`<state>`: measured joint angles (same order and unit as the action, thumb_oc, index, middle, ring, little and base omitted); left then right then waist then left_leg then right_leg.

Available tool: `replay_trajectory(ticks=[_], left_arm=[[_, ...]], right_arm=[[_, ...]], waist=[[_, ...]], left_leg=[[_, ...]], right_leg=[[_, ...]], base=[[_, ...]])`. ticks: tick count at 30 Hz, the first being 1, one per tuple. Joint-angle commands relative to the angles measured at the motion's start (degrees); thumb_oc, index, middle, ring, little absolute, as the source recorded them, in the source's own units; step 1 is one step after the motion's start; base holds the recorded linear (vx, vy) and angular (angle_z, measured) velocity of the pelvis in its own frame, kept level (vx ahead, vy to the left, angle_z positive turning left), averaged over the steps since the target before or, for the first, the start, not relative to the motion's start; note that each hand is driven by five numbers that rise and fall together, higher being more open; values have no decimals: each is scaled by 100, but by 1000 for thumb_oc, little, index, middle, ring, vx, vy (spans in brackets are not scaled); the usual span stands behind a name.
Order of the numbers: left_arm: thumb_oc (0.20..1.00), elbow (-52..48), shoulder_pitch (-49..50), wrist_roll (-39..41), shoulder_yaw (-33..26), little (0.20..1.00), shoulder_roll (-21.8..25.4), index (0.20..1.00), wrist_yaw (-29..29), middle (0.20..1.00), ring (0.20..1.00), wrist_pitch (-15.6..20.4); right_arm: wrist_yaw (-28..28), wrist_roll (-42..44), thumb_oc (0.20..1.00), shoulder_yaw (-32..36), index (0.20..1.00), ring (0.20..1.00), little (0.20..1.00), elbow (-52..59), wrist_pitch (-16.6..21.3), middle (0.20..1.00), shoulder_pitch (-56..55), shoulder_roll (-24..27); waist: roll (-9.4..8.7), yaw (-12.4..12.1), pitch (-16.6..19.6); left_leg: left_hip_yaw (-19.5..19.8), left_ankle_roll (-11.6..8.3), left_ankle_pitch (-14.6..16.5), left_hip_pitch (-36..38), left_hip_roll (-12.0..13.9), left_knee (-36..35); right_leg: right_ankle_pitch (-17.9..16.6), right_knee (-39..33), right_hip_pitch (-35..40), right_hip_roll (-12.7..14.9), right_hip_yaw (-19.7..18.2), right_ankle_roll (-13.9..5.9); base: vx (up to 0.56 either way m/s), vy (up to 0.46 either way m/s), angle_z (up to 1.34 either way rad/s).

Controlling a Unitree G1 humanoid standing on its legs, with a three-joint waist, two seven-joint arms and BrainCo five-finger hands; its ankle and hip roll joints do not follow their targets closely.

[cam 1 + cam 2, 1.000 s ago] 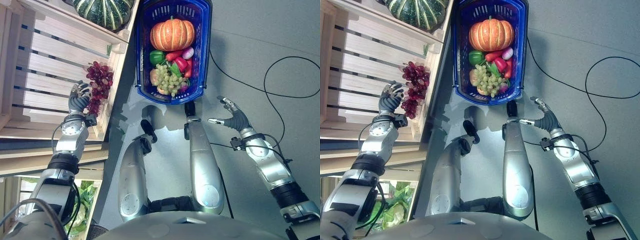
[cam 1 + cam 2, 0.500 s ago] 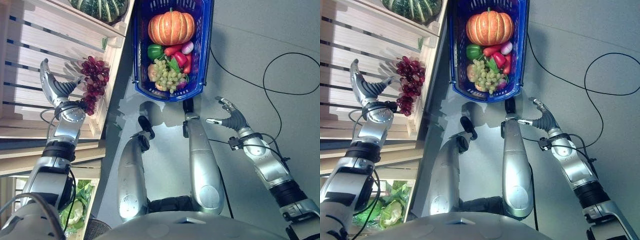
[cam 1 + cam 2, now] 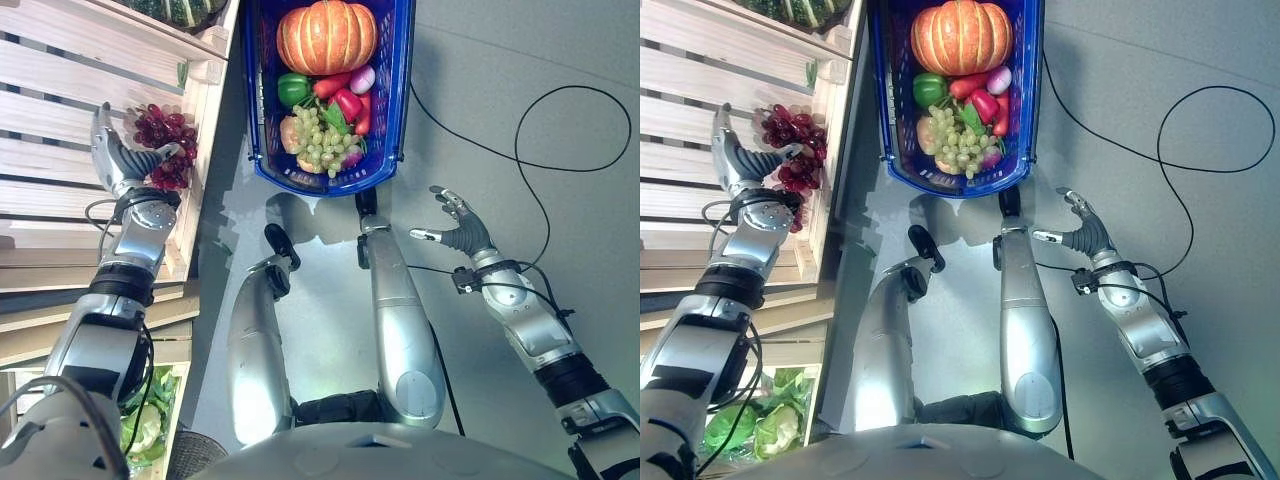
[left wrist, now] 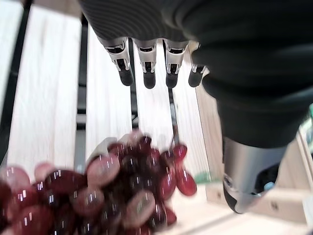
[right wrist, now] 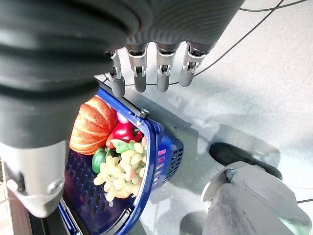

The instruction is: Pick up fruits and vegetables into the basket

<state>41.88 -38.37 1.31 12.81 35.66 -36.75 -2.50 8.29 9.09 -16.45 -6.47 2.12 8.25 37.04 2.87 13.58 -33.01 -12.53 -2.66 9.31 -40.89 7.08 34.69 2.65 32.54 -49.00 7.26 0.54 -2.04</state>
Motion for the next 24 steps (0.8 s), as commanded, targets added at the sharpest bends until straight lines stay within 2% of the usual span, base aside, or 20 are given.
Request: replay_trajectory(ticks=[1,5,7,11,16,18,24], left_arm=[[1000,372,80,550,-42,1000,334,1000,258,1000,1000,-113],[1000,689,-36,898,-4,1000,210,1000,693,1000,1000,-379],[1000,827,-68,989,22,1000,180,1000,732,1000,1000,-427],[1000,1180,-205,1092,73,1000,172,1000,708,1000,1000,-664],[1000,1448,-319,1106,127,1000,200,1000,688,1000,1000,-772],[1000,1772,-481,1118,218,1000,216,1000,685,1000,1000,-980],[1000,2212,-805,891,482,1000,265,1000,487,1000,1000,-1238]], right_arm=[[95,173,1000,-107,1000,1000,1000,148,-2,1000,-54,-51],[88,187,1000,-127,1000,1000,1000,126,-96,1000,17,-87],[75,189,1000,-134,1000,1000,1000,118,-112,1000,44,-91],[92,242,1000,-201,1000,1000,1000,38,-107,1000,148,-81],[120,276,1000,-252,1000,1000,1000,-15,-109,1000,213,-64],[201,333,1000,-328,1000,1000,1000,-137,-75,1000,301,-60],[318,513,1000,-491,1000,1000,1000,-377,54,1000,530,-9]], waist=[[-261,-28,322],[-268,9,322],[-271,28,322],[-286,51,322],[-301,68,322],[-319,84,322],[-356,110,322]], left_leg=[[-158,247,428,-408,-144,218],[-160,254,471,-534,-128,292],[-169,254,479,-572,-117,310],[-168,240,493,-671,-88,355],[-162,232,498,-749,-63,392],[-146,233,524,-863,-45,462],[-94,223,530,-1122,-24,540]], right_leg=[[462,76,-211,-82,36,-258],[455,107,-347,-80,20,-263],[446,118,-395,-81,10,-262],[444,150,-501,-75,10,-258],[440,179,-583,-72,11,-248],[442,225,-691,-75,10,-230],[363,239,-947,-108,-10,-213]], base=[[0,0,0],[0,0,0],[0,0,0],[0,0,0],[0,0,0],[0,0,0],[0,0,0]])
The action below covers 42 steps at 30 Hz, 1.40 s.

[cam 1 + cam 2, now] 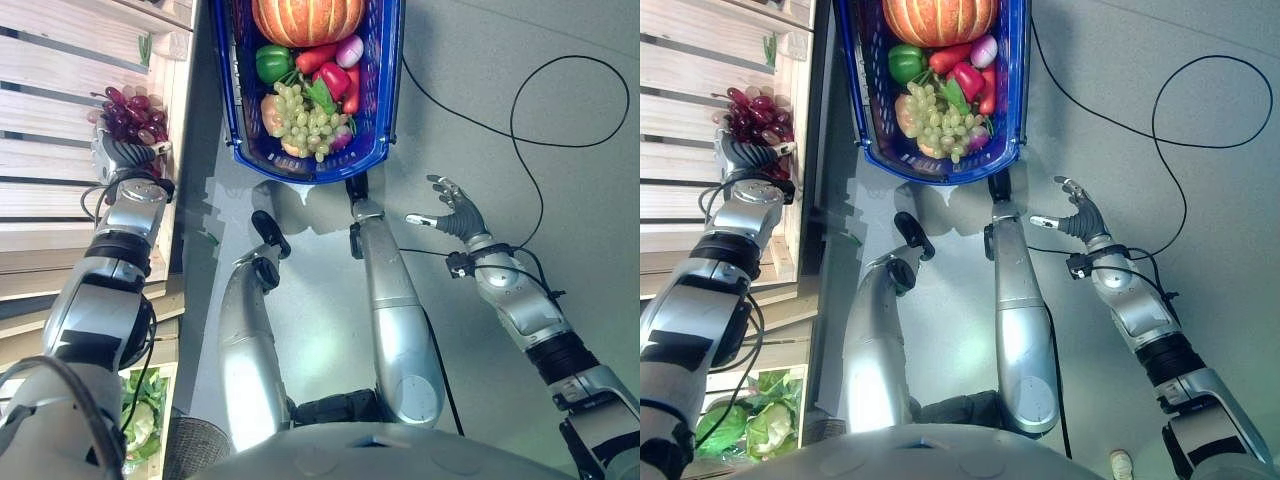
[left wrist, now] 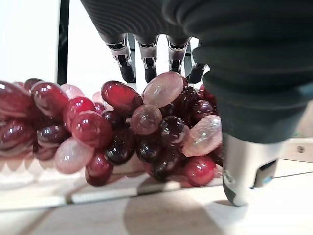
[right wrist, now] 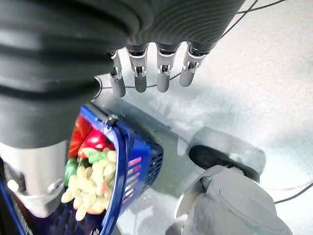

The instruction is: Pick up fruits and vegetables into the basket

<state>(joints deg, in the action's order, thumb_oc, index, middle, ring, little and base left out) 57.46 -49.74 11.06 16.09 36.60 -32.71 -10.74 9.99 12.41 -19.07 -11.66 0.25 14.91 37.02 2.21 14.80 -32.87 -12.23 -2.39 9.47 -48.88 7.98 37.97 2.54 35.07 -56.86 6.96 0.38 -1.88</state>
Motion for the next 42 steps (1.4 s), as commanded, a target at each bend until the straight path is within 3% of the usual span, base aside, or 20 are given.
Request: replay_trajectory(ticks=[1,12,21,33,42], left_arm=[[1000,692,282,-63,173,1000,178,1000,66,1000,1000,-431],[1000,691,71,464,130,1000,86,1000,-101,1000,1000,-111],[1000,790,-107,159,287,1000,73,1000,-112,1000,1000,-307],[1000,1294,-437,-98,755,1000,1,1000,1256,1000,1000,-811],[1000,1723,-637,-246,1003,1000,-89,1000,1811,1000,1000,-1088]], right_arm=[[164,210,1000,-250,1000,1000,1000,121,260,1000,-114,11],[326,345,1000,-361,1000,1000,1000,-13,377,1000,75,13],[351,432,1000,-397,1000,1000,1000,-110,422,1000,215,-5],[318,511,1000,-426,1000,1000,1000,-290,463,1000,401,57],[246,616,1000,-537,1000,1000,1000,-470,576,1000,525,46]], waist=[[-296,-10,308],[-319,-59,308],[-364,-58,308],[-374,61,308],[-413,114,308]], left_leg=[[-118,196,512,-358,-111,219],[-21,206,524,-584,-161,224],[4,201,521,-658,-170,224],[-52,210,525,-784,-147,243],[-79,213,541,-787,-120,270]], right_leg=[[371,-5,-196,-83,5,-225],[329,-9,-409,-93,36,-217],[278,-57,-459,-91,78,-217],[236,-67,-605,-130,24,-195],[205,-88,-604,-128,14,-197]], base=[[0,0,0],[-2,-1,0],[0,0,0],[0,9,-2],[1,-2,-3]])
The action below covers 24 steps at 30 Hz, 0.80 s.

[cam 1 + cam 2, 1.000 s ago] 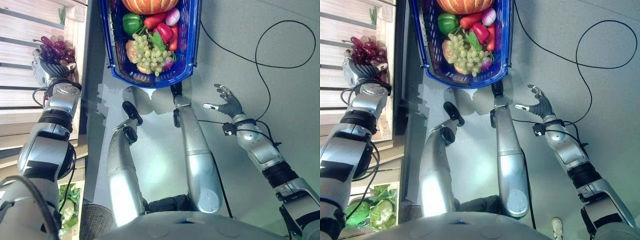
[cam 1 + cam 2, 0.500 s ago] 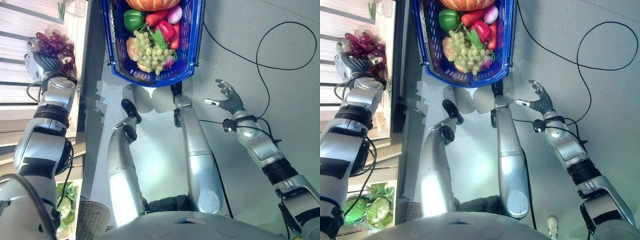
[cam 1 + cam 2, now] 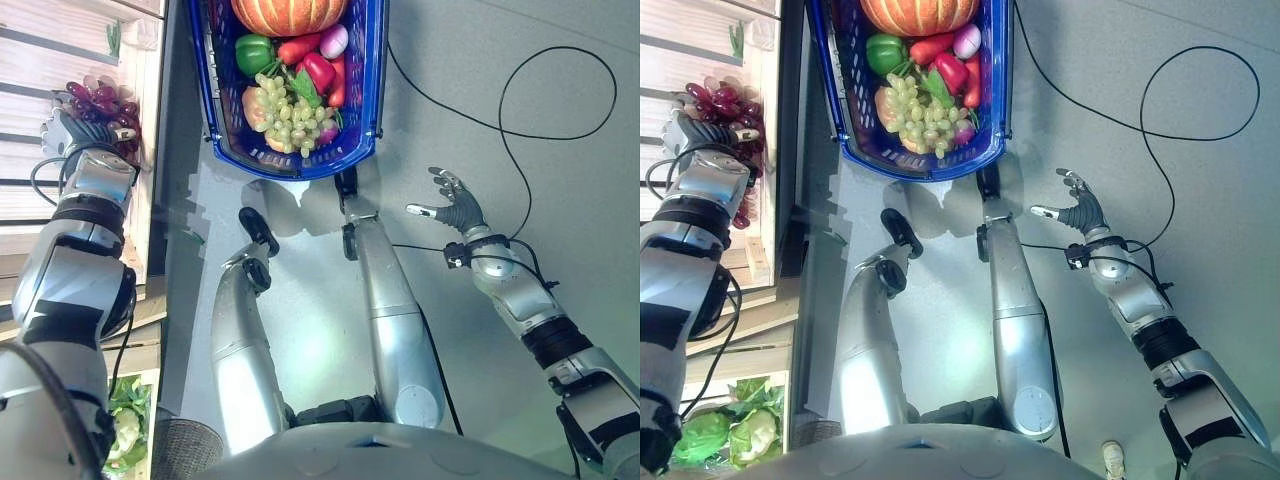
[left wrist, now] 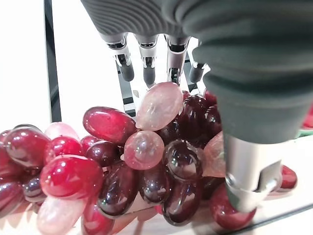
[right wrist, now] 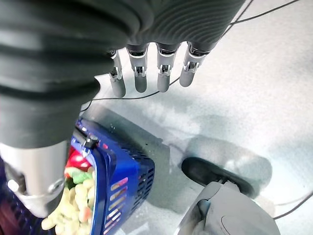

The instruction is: Pick up fruits and vegetables into the basket

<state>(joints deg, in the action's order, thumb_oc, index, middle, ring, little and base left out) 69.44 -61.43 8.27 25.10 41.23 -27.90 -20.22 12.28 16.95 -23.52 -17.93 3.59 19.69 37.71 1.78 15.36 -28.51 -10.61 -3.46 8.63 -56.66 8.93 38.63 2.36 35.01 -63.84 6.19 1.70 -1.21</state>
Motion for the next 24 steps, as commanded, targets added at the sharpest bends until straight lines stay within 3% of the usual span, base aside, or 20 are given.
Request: replay_trajectory(ticks=[1,4,5,6,15,24], left_arm=[[1000,555,532,37,118,1000,-579,1000,1381,1000,1000,-160],[1000,589,544,-6,129,1000,-633,1000,1623,1000,1000,-137],[304,592,541,-30,149,304,-676,304,1689,304,304,-127],[200,599,538,-37,154,200,-682,200,1713,200,200,-114],[200,546,529,-286,256,200,-709,200,1697,200,200,233],[200,182,747,285,107,200,-824,200,1825,200,200,1026]], right_arm=[[18,168,1000,-99,1000,1000,1000,146,240,1000,52,-29],[34,141,1000,-121,1000,1000,1000,106,262,1000,46,-51],[42,132,1000,-132,1000,1000,1000,97,267,1000,58,-67],[40,130,1000,-134,1000,1000,1000,88,270,1000,64,-69],[23,153,1000,-129,1000,1000,1000,89,295,1000,53,-40],[54,117,1000,-71,1000,1000,1000,187,305,1000,-91,-76]], waist=[[-370,65,-128],[-373,74,-128],[-374,79,-128],[-376,79,-128],[-382,86,-128],[-377,62,-128]], left_leg=[[-241,318,628,-12,-211,213],[-252,324,637,8,-198,214],[-254,321,637,12,-196,209],[-254,321,636,14,-195,207],[-273,307,606,60,-174,152],[-274,308,586,150,-185,81]], right_leg=[[223,-78,92,-52,-119,-263],[229,-69,100,-51,-124,-265],[226,-69,101,-54,-125,-268],[225,-70,103,-57,-124,-268],[239,-79,141,-58,-111,-268],[230,-125,219,-54,-102,-288]], base=[[0,0,0],[0,0,0],[0,0,0],[0,0,0],[0,0,0],[0,0,0]])
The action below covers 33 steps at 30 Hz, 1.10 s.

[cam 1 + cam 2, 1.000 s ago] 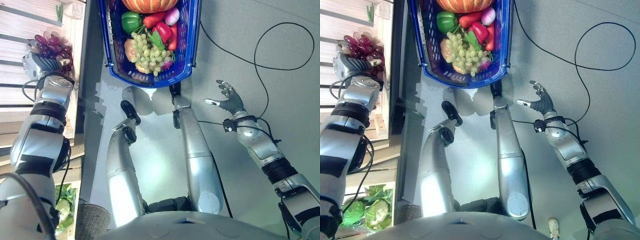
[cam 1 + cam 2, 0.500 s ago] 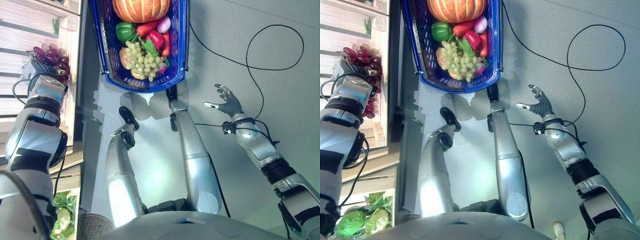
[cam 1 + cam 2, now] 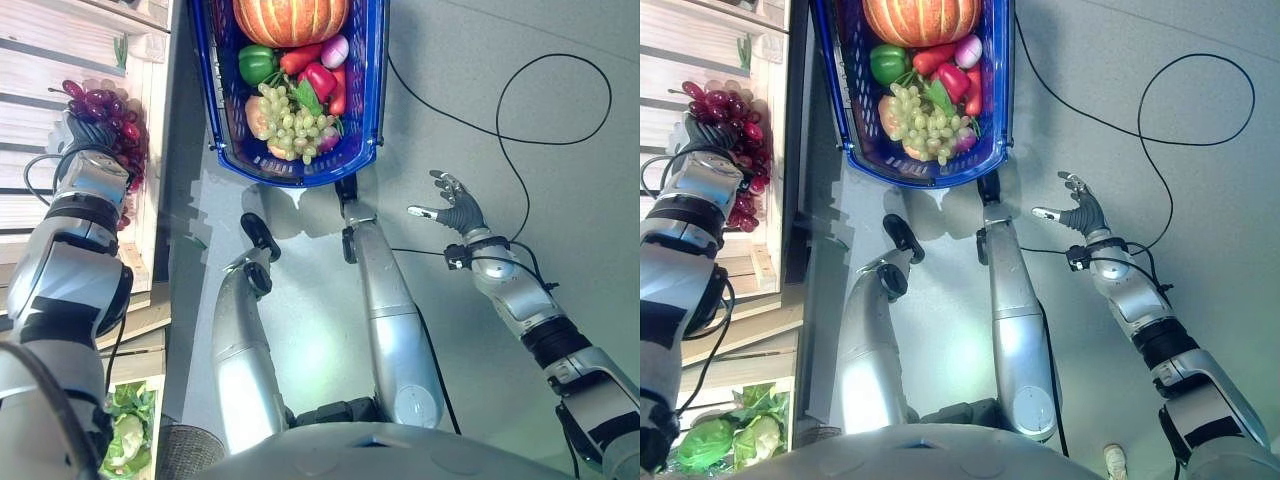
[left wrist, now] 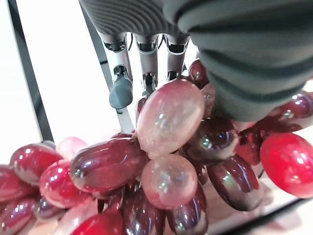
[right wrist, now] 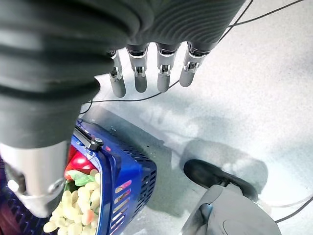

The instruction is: Pick up fruits and vegetables into the basket

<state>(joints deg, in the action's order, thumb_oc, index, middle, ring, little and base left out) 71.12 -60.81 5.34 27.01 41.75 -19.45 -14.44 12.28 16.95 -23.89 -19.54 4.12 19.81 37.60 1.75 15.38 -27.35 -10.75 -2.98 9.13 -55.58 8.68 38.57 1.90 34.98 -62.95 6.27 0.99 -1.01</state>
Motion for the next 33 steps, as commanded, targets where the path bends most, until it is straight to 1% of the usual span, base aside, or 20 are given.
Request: replay_trajectory(ticks=[1,3,4,5,6,8,10,11,12,13,14,19,20,22,23,25,29,33], left_arm=[[200,-118,760,798,-184,200,-905,200,1025,200,200,641],[200,-274,882,1150,-326,200,-942,200,1052,200,200,802],[200,-387,978,1384,-448,200,-963,200,1123,200,200,949],[200,-484,1054,1664,-543,200,-987,200,1156,200,200,1024],[200,-504,1071,1764,-563,200,-993,200,1165,200,200,1042],[200,-782,1331,2280,-870,200,-1064,200,1377,200,200,1255],[200,-904,1458,2487,-994,200,-1096,200,1477,200,200,1436],[200,-1209,1701,2745,-1173,200,-1140,200,1642,200,200,1666],[200,-1266,1749,2772,-1201,200,-1147,200,1667,200,200,1680],[200,-1586,1998,2994,-1331,200,-1180,200,1749,200,200,1891],[200,-1745,2120,3136,-1402,200,-1198,200,1826,200,200,2021],[200,-2717,2807,4015,-1755,200,-1299,200,2206,200,200,2427],[200,-2926,2941,4144,-1837,200,-1332,200,2280,200,200,2465],[200,-3156,3115,4285,-1931,200,-1346,200,2395,200,200,2432],[200,-3308,3215,4416,-2015,200,-1366,200,2484,200,200,2448],[200,-3604,3385,4712,-2180,200,-1421,200,2663,200,200,2365],[200,-4201,3634,5243,-2405,200,-1595,200,2854,200,200,2288],[200,-4700,3782,5224,-2507,200,-1722,200,2929,200,200,2300]], right_arm=[[47,85,1000,-3,1000,1000,1000,375,262,1000,-159,-74],[44,33,1000,36,1000,1000,1000,409,287,1000,-234,-90],[35,-6,1000,80,1000,1000,1000,450,291,1000,-297,-104],[24,-32,1000,110,1000,1000,1000,474,292,1000,-340,-114],[23,-45,1000,115,1000,1000,1000,479,295,1000,-349,-116],[24,-159,1000,181,1000,1000,1000,526,311,1000,-493,-167],[11,-206,1000,213,1000,1000,1000,561,295,1000,-544,-178],[-13,-315,1000,292,1000,1000,1000,634,298,1000,-702,-223],[-15,-326,1000,301,1000,1000,1000,648,291,1000,-733,-228],[-64,-391,1000,376,1000,1000,1000,738,255,1000,-867,-231],[-96,-432,1000,417,1000,1000,1000,779,260,1000,-950,-239],[-233,-726,1000,637,1000,1000,1000,1068,132,1000,-1317,-320],[-263,-797,1000,681,1000,1000,1000,1110,143,1000,-1382,-345],[-299,-880,1000,740,1000,1000,1000,1177,104,1000,-1467,-390],[-335,-948,1000,784,1000,1000,1000,1237,55,1000,-1509,-423],[-409,-1022,1000,840,1000,1000,1000,1356,-62,1000,-1555,-467],[-583,-1318,1000,913,1000,1000,1000,1625,-342,1000,-1628,-547],[-722,-1676,1000,910,1000,1000,1000,1787,-616,1000,-1581,-555]], waist=[[-370,49,-245],[-357,27,-245],[-347,14,-245],[-340,1,-245],[-339,-2,-245],[-313,-56,-245],[-303,-82,-245],[-292,-132,-245],[-289,-139,-245],[-271,-184,-245],[-264,-202,-245],[-207,-332,-245],[-196,-364,-245],[-182,-401,-245],[-177,-426,-245],[-166,-474,-245],[-150,-541,-245],[-126,-607,-245]], left_leg=[[-270,263,532,81,-164,63],[-268,264,527,128,-169,45],[-266,268,522,177,-178,21],[-265,273,521,209,-185,13],[-265,274,521,216,-187,12],[-257,289,517,365,-206,-32],[-255,297,509,452,-211,-61],[-254,307,492,611,-218,-106],[-255,308,487,647,-220,-121],[-258,318,463,809,-230,-176],[-260,322,456,886,-234,-196],[-258,329,381,1370,-305,-406],[-265,333,362,1455,-317,-454],[-255,338,343,1593,-350,-510],[-245,343,332,1687,-365,-547],[-226,347,314,1883,-399,-634],[-183,368,293,2184,-449,-737],[-158,375,259,2467,-480,-840]], right_leg=[[280,-135,163,-56,-25,-312],[293,-135,208,-46,-19,-320],[301,-137,248,-39,-18,-328],[305,-138,276,-35,-14,-332],[306,-139,283,-34,-13,-333],[340,-131,421,-9,18,-348],[355,-133,507,3,37,-352],[380,-143,675,31,75,-362],[385,-146,710,36,84,-363],[411,-153,875,53,121,-367],[427,-154,953,63,140,-369],[478,-240,1469,133,224,-383],[483,-269,1573,154,248,-386],[492,-298,1732,161,269,-388],[501,-322,1840,168,278,-389],[519,-384,2053,179,297,-397],[569,-420,2378,190,287,-396],[591,-470,2679,209,279,-393]], base=[[0,0,0],[0,0,0],[0,0,0],[0,0,0],[-7,9,3],[-10,13,6],[-12,17,6],[-10,18,5],[1,33,7],[12,34,10],[13,43,11],[-2,50,9],[-8,52,8],[-4,38,0],[4,32,0],[9,42,2],[5,30,0],[7,24,1]])
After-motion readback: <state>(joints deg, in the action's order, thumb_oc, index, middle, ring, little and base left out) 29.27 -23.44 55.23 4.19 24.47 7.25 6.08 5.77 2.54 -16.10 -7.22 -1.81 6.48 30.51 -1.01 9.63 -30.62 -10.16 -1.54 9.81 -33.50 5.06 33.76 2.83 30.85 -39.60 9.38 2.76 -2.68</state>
